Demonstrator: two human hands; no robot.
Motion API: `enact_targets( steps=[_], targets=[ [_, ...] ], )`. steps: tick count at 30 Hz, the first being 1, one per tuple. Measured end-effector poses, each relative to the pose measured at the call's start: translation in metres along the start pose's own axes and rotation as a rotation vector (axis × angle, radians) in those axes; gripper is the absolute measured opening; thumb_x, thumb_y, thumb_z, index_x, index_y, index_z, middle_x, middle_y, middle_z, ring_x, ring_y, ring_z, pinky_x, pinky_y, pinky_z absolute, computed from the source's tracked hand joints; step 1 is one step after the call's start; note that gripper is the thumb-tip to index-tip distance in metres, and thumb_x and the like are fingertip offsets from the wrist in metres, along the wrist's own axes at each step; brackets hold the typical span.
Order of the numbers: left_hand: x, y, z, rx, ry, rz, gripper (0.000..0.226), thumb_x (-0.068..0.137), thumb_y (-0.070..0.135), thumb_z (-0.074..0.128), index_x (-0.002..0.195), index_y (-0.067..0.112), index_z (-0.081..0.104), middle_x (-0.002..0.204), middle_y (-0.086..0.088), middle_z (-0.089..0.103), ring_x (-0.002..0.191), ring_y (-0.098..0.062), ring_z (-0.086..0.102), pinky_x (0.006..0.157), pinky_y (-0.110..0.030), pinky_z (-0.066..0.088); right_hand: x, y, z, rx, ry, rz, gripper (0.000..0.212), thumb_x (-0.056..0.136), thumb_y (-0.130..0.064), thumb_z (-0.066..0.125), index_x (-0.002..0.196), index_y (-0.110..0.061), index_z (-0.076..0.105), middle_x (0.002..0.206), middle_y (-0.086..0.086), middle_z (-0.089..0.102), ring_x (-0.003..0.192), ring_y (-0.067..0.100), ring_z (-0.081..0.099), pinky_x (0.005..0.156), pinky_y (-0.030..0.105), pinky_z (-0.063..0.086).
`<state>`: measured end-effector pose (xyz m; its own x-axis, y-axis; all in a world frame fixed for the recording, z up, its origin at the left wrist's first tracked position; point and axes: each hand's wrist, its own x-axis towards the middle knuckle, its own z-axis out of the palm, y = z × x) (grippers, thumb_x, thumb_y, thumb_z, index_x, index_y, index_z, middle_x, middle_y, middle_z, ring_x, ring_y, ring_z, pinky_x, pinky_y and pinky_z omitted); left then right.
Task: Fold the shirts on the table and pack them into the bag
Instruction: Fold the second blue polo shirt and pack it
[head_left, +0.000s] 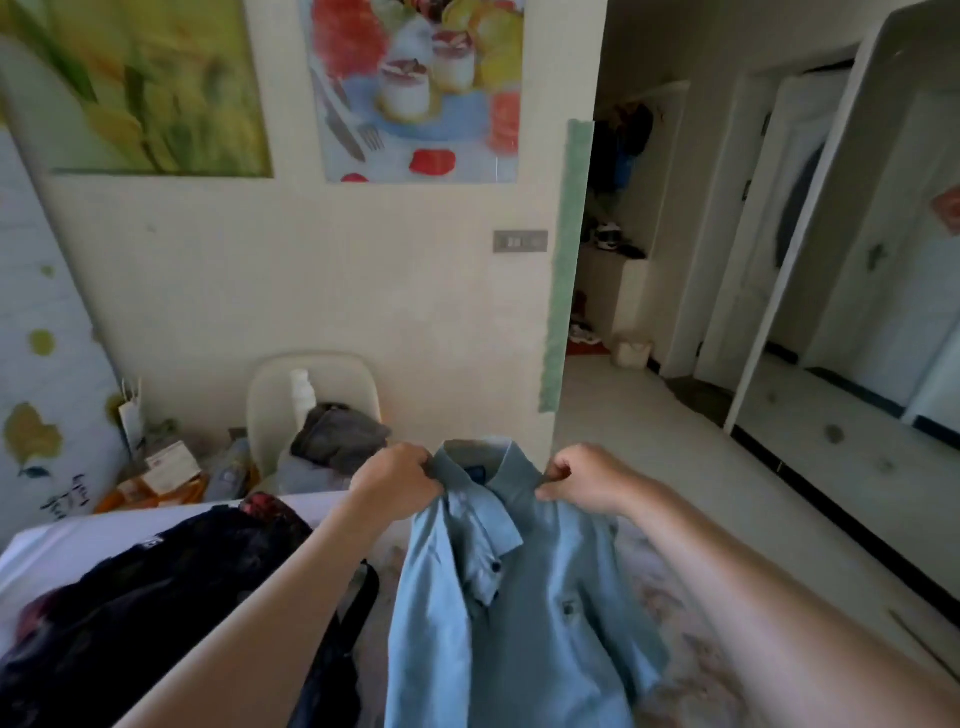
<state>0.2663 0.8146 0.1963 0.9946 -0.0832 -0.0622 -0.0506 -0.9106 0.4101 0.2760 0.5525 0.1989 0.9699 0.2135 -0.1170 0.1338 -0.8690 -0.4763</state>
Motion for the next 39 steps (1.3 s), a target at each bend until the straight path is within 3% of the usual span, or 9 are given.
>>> enact_targets(
  steps=[5, 9, 13, 15, 18, 22, 31, 36, 39],
  targets=[
    [0.051, -0.014, 0.073, -0.137, -0.216, -0.226, 0.009, 0.085, 0.014, 0.059, 0.086, 0.007, 0.065, 0.058, 0.0, 0.07, 0.055, -0.019, 0.07, 0.056, -0.03, 0.057, 0.052, 0.05, 0.062, -0.088, 0.001, 0.067, 0.025, 0.087, -0.041, 0.069, 0.07, -0.024, 0.06, 0.074, -0.008, 0.06, 0.073, 0.014, 0.057, 0.058, 0.03, 0.039],
    [0.098, -0.031, 0.124, -0.31, -0.078, -0.229, 0.024, 0.075, 0.025, 0.067, 0.092, 0.01, 0.061, 0.079, 0.0, 0.066, 0.083, -0.028, 0.069, 0.066, -0.034, 0.053, 0.099, 0.077, 0.105, 0.056, 0.154, 0.139, 0.021, 0.09, -0.032, 0.06, 0.075, -0.018, 0.065, 0.081, 0.001, 0.068, 0.08, 0.025, 0.063, 0.068, 0.034, 0.05],
    [0.098, -0.012, 0.151, -0.803, -0.002, -0.165, 0.043, 0.096, -0.019, 0.033, 0.106, 0.021, 0.044, 0.071, 0.012, 0.067, 0.07, -0.004, 0.064, 0.057, -0.015, 0.046, 0.126, 0.101, 0.148, 0.239, -0.002, 0.096, 0.056, 0.1, -0.027, 0.053, 0.153, -0.026, 0.035, 0.151, -0.005, 0.044, 0.13, 0.024, 0.052, 0.096, 0.032, 0.048],
    [0.098, -0.025, 0.181, -0.704, -0.006, -0.167, 0.041, 0.102, -0.01, 0.033, 0.101, 0.029, 0.044, 0.077, 0.013, 0.071, 0.067, 0.001, 0.064, 0.058, -0.015, 0.05, 0.123, 0.109, 0.174, 0.277, -0.152, 0.112, 0.077, 0.1, -0.025, 0.052, 0.159, -0.031, 0.003, 0.155, -0.015, 0.024, 0.126, 0.023, 0.054, 0.086, 0.027, 0.049],
    [0.09, -0.063, 0.223, -0.315, -0.305, -0.267, 0.034, 0.092, 0.029, 0.06, 0.124, 0.037, 0.052, 0.13, -0.005, 0.059, 0.108, -0.021, 0.061, 0.087, -0.034, 0.054, 0.111, 0.12, 0.218, 0.17, -0.241, 0.031, 0.075, 0.097, -0.024, 0.05, 0.159, -0.03, 0.008, 0.164, -0.006, 0.018, 0.145, 0.023, 0.034, 0.109, 0.036, 0.04],
    [0.048, -0.072, 0.259, 0.143, -0.501, -0.267, 0.079, 0.066, 0.066, 0.072, 0.131, 0.033, 0.043, 0.142, -0.003, 0.032, 0.133, -0.029, 0.034, 0.098, -0.044, 0.047, 0.093, 0.117, 0.266, -0.013, -0.394, -0.016, 0.07, 0.098, -0.026, 0.05, 0.159, -0.03, 0.015, 0.167, -0.001, 0.005, 0.153, 0.022, 0.01, 0.121, 0.042, 0.024],
    [0.028, -0.107, 0.268, 0.052, -0.441, -0.171, 0.014, 0.095, 0.031, 0.052, 0.103, 0.021, 0.056, 0.112, -0.004, 0.062, 0.098, -0.027, 0.057, 0.076, -0.035, 0.05, 0.075, 0.11, 0.302, -0.212, -0.494, -0.052, 0.07, 0.096, -0.032, 0.048, 0.157, -0.039, 0.014, 0.167, 0.006, -0.007, 0.153, 0.028, -0.002, 0.122, 0.049, 0.011],
    [0.016, -0.093, 0.283, 0.307, -0.608, -0.147, 0.101, 0.06, 0.081, 0.064, 0.137, 0.021, 0.038, 0.136, -0.006, 0.036, 0.128, -0.029, 0.034, 0.1, -0.044, 0.042, 0.071, 0.09, 0.314, -0.148, -0.365, -0.096, 0.059, 0.092, -0.018, 0.049, 0.148, -0.035, 0.041, 0.14, 0.003, 0.041, 0.129, 0.028, 0.039, 0.107, 0.037, 0.037],
    [0.003, -0.093, 0.309, 0.353, -0.526, -0.188, 0.078, 0.078, 0.062, 0.064, 0.139, 0.021, 0.04, 0.138, -0.007, 0.033, 0.129, -0.032, 0.031, 0.102, -0.046, 0.039, 0.072, 0.079, 0.324, 0.182, -0.452, 0.112, 0.058, 0.099, -0.025, 0.051, 0.152, -0.035, 0.03, 0.121, 0.002, 0.06, 0.104, 0.024, 0.064, 0.082, 0.034, 0.054]
  ],
)
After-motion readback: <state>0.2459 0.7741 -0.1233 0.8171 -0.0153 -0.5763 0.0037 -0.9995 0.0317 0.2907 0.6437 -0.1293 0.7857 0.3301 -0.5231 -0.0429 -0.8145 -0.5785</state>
